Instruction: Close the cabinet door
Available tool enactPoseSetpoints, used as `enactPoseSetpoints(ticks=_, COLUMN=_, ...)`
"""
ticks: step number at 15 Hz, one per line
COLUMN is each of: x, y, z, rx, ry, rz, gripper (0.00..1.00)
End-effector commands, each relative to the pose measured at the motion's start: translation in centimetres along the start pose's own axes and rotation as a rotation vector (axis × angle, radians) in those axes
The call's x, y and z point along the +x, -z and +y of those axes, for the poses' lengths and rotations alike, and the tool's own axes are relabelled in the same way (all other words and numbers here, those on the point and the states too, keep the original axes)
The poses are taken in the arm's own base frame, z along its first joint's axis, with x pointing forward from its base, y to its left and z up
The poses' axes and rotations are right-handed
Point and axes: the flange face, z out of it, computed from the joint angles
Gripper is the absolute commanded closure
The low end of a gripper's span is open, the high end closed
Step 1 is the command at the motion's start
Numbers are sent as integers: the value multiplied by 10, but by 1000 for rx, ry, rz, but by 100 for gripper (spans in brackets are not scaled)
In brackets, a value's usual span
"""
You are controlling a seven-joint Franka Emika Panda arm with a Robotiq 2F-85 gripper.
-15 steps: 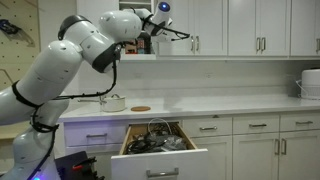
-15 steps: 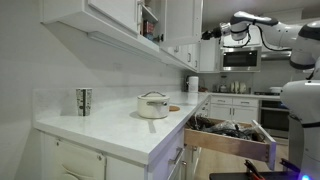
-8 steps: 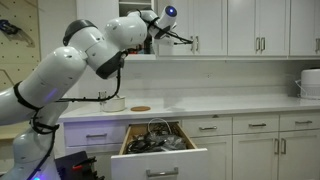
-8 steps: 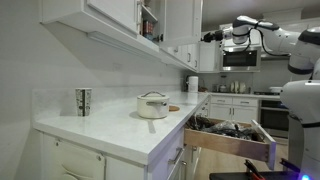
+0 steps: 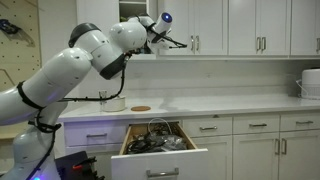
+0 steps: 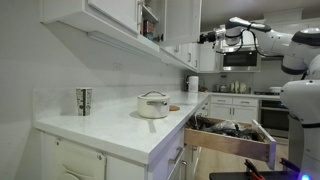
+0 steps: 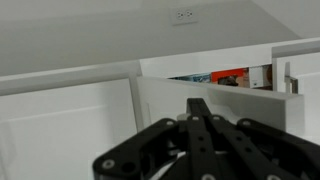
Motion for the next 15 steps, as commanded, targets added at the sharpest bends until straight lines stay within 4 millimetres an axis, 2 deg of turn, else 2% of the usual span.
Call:
enactPoseSetpoints(ticks=1, x=11, y=-26, z=-10, rx=17, ry=-6, rz=-3, gripper=100)
enactPoseSetpoints(ticks=3, x=13, y=-36, z=-17, rx=24, ry=18, rz=-5, gripper=100)
enactPoseSetpoints(ticks=11, x=19, y=-47, z=-34, rx=-67, ry=150, rz=-62, gripper=100)
enactPoseSetpoints(ticks=15, x=23, y=-57, z=-52, rx=-66, ry=196, rz=-91, gripper=100)
